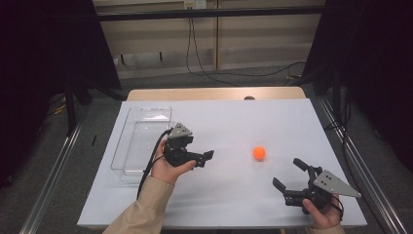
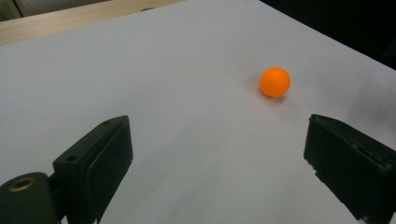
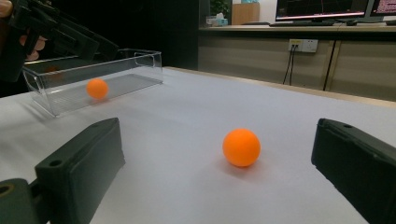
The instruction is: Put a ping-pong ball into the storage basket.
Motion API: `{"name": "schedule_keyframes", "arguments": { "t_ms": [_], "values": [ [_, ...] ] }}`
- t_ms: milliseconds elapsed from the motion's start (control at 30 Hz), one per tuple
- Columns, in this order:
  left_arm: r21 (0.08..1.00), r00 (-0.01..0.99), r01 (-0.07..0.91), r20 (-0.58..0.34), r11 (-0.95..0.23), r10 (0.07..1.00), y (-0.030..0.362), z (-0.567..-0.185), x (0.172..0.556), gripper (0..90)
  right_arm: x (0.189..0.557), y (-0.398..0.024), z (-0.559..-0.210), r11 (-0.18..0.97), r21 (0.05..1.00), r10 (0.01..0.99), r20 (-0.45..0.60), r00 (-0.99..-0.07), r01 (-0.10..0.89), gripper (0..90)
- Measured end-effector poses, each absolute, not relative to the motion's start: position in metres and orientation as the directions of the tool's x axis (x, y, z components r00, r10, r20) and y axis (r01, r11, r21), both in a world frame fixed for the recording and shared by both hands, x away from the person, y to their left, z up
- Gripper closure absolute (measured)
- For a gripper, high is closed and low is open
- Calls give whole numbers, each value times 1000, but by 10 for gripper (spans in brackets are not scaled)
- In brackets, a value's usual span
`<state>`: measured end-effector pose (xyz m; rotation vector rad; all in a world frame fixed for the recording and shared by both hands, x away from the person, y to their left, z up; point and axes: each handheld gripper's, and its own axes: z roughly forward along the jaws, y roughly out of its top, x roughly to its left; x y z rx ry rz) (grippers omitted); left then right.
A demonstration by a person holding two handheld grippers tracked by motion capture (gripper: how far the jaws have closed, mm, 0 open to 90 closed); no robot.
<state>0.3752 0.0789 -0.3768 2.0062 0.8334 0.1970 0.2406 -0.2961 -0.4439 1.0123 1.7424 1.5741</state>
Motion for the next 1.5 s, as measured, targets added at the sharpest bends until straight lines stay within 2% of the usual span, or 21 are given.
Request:
{"name": "schedule_keyframes", "arguments": {
  "t_ms": [1500],
  "values": [
    [815, 787, 443, -155, -373, 597, 54, -391, 377, 79, 241, -298, -444, 15, 987, 835, 75, -545, 158, 17]
  ]
}}
